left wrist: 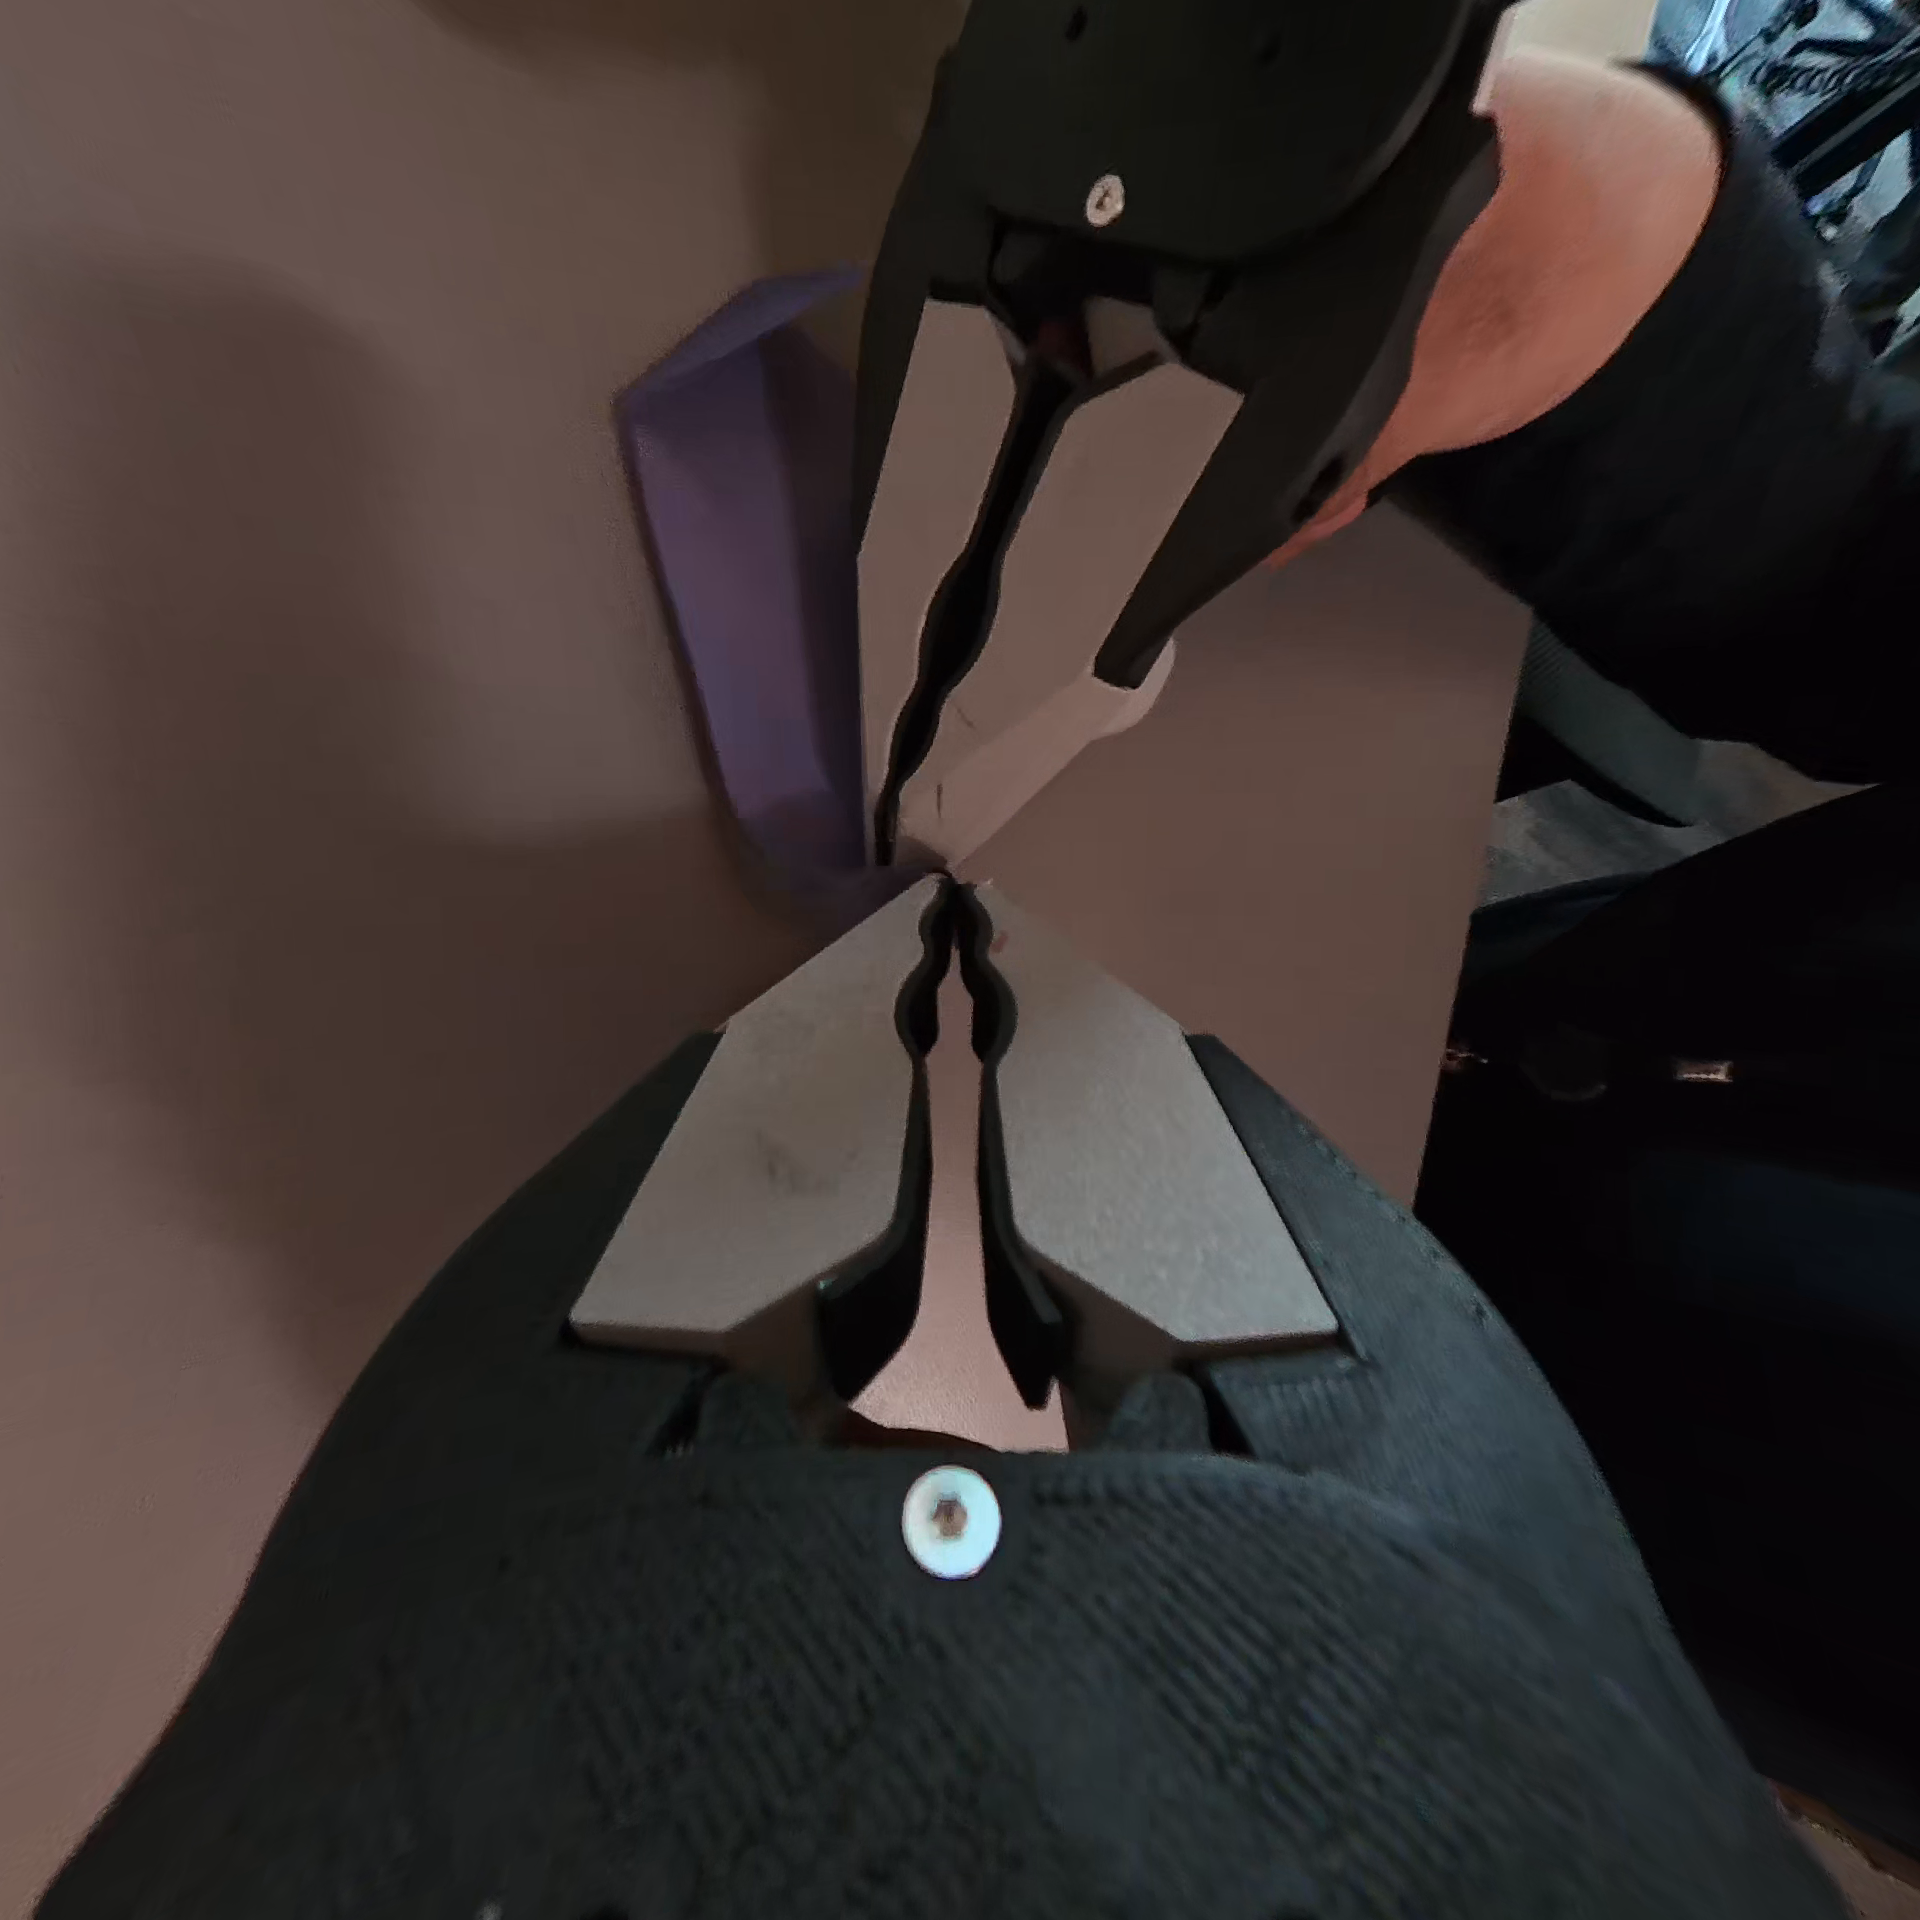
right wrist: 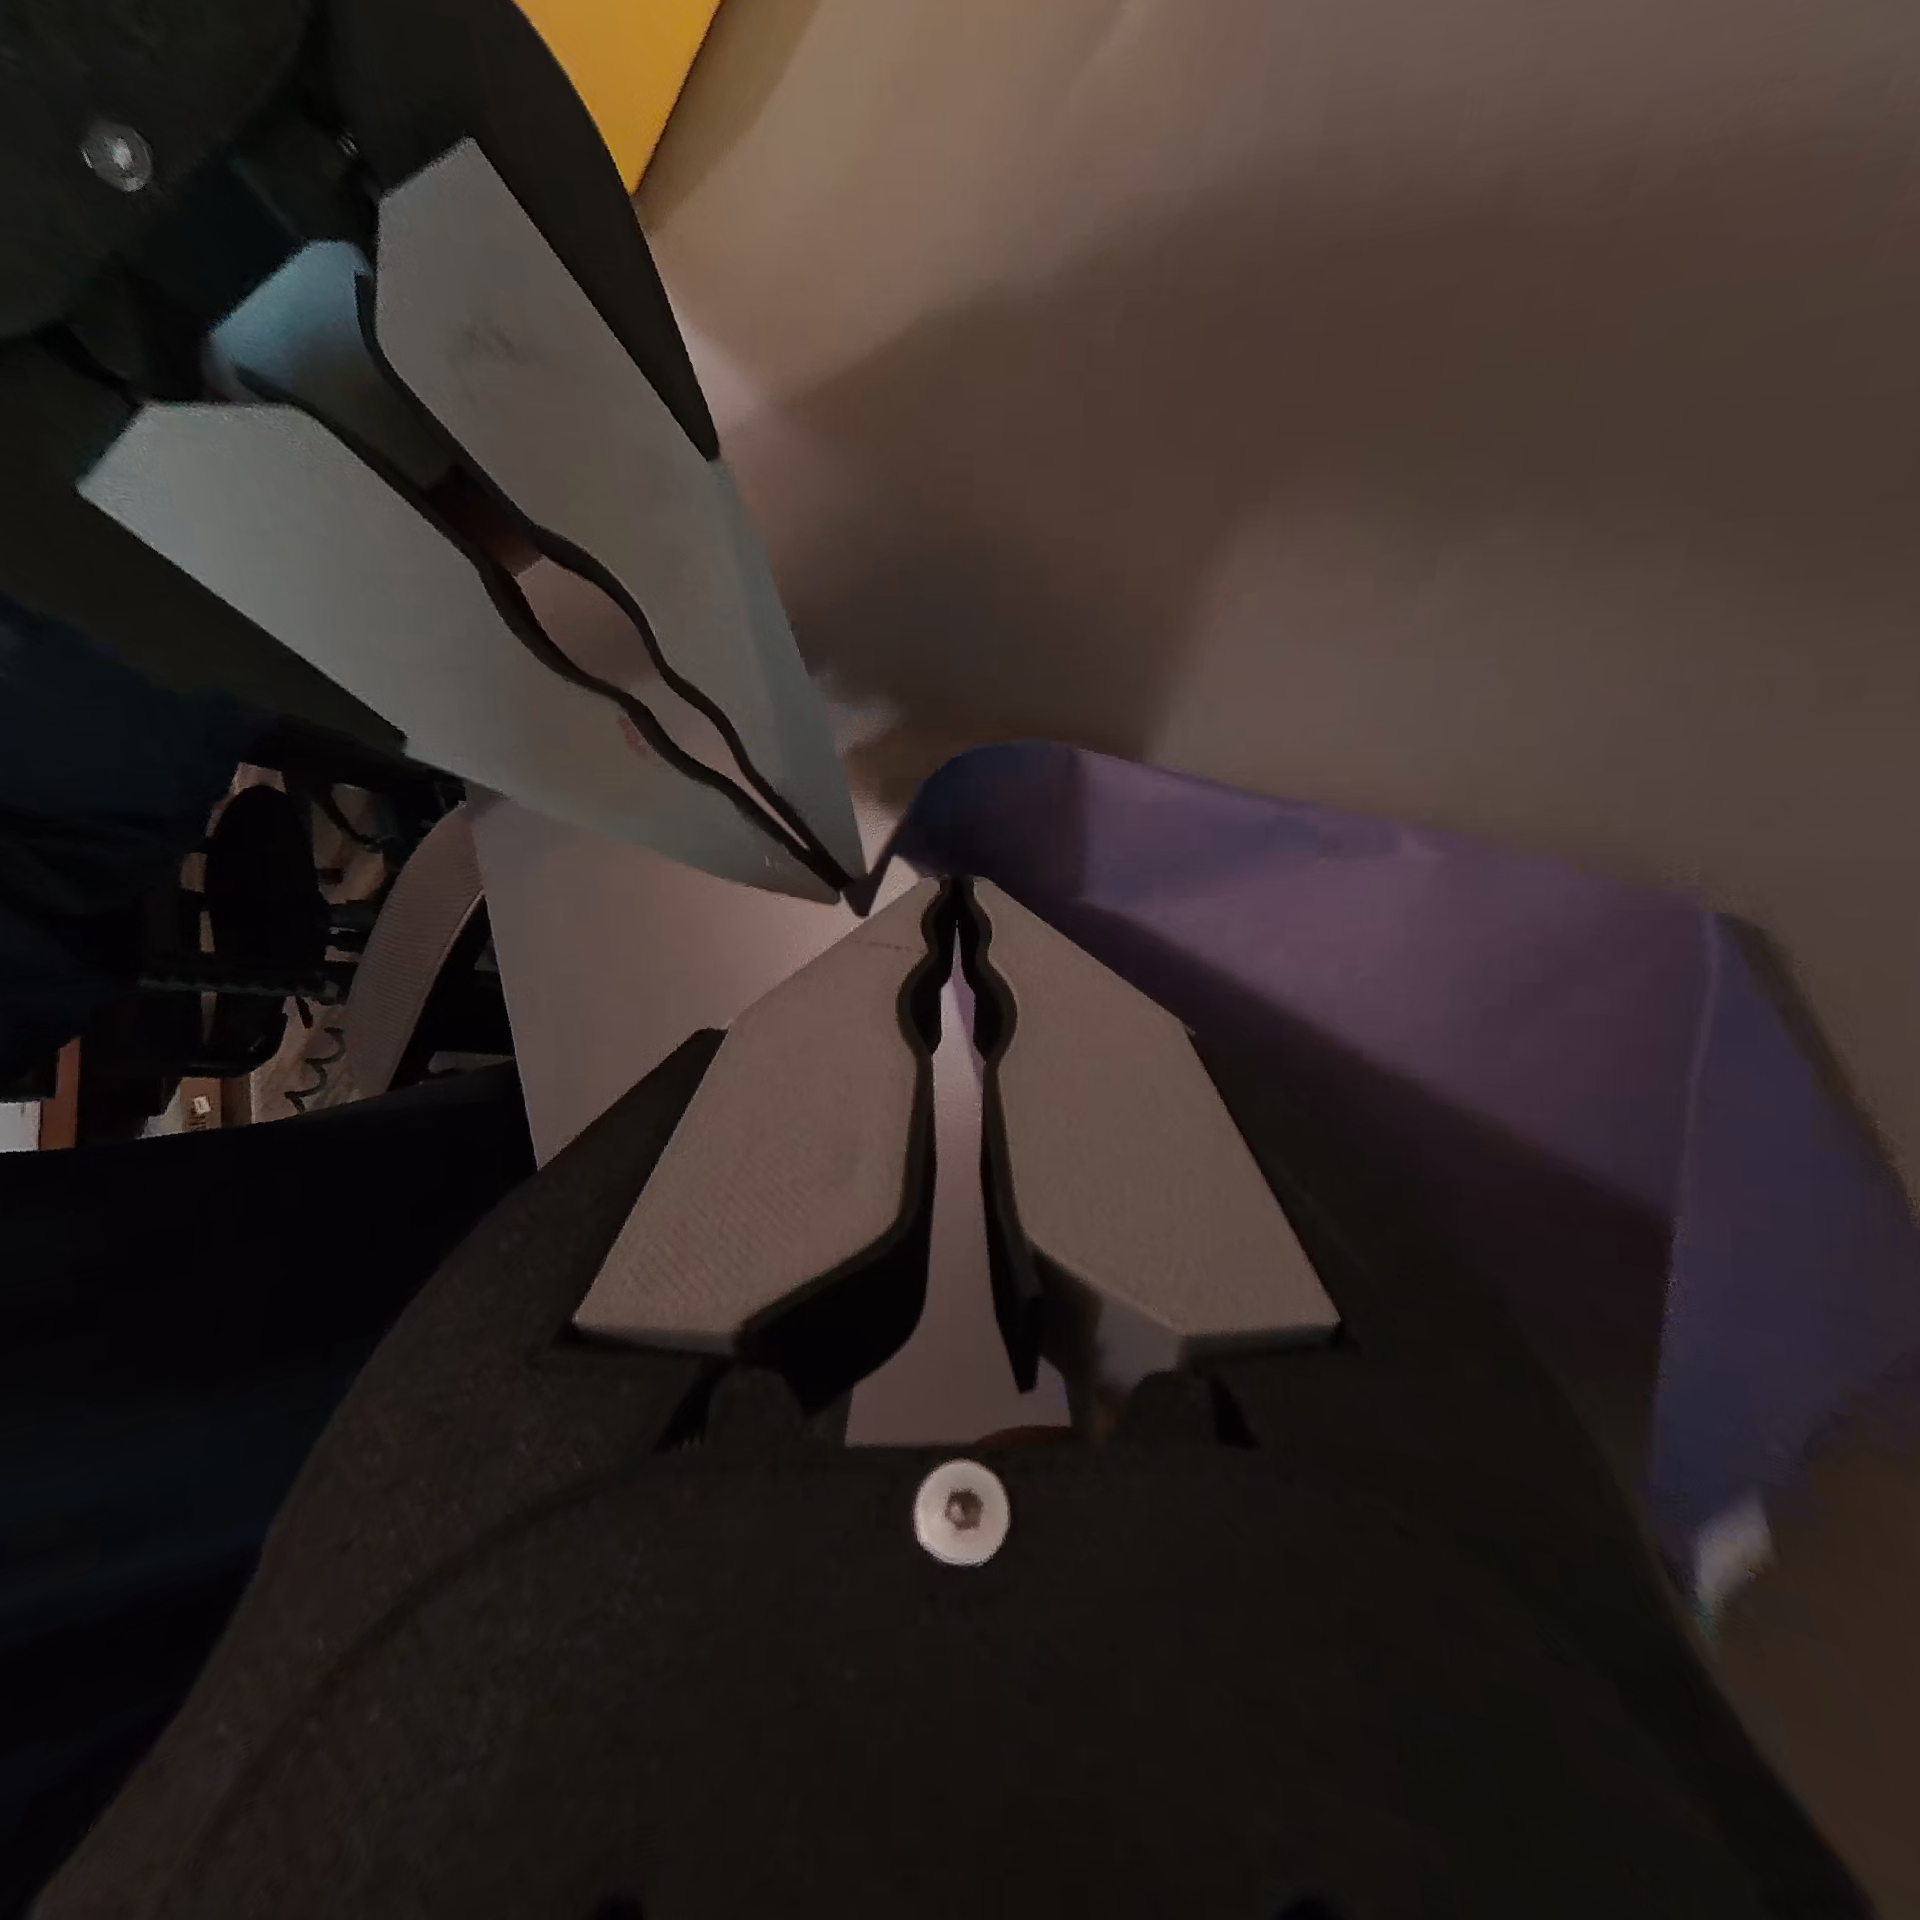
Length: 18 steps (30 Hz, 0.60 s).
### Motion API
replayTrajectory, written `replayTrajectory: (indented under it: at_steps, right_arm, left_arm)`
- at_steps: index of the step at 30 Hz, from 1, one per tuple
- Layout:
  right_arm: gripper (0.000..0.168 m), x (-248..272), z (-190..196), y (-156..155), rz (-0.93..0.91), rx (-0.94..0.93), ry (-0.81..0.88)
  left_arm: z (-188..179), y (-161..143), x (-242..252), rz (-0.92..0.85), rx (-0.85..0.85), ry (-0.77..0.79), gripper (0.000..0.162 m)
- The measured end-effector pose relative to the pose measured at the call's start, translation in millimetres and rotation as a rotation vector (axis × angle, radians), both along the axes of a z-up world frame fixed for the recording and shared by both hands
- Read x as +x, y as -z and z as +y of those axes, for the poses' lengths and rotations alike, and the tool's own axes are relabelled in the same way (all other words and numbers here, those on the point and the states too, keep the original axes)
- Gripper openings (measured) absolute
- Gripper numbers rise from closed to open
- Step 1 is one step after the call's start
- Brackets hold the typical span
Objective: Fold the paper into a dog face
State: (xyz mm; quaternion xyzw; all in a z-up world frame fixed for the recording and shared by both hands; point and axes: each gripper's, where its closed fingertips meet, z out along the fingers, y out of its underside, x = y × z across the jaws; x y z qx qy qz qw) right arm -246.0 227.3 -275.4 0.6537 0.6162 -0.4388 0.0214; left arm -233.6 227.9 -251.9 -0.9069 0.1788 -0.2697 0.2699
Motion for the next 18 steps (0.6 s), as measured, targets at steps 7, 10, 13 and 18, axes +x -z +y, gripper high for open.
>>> replayTrajectory:
  at_steps: [7,10,13,18]
  right_arm:
    - [0.0,5.6,12.0,-18.8,0.047,-0.033,0.026]
    - [0.0,7.1,17.8,-19.2,0.047,-0.023,0.04]
    - [0.0,8.3,24.5,-10.9,0.02,0.032,0.055]
    - [0.0,6.7,21.2,2.2,-0.02,0.073,0.041]
  left_arm:
    - [1.6,-7.7,-12.7,-0.035,0.0,-0.022,0.0]
    - [0.6,-7.1,-14.8,-0.042,-0.01,-0.013,0.0]
    - [-1.3,-4.2,-17.7,-0.035,-0.03,0.003,0.0]
    - [1.0,-5.0,-23.9,-0.051,-0.044,0.001,0.0]
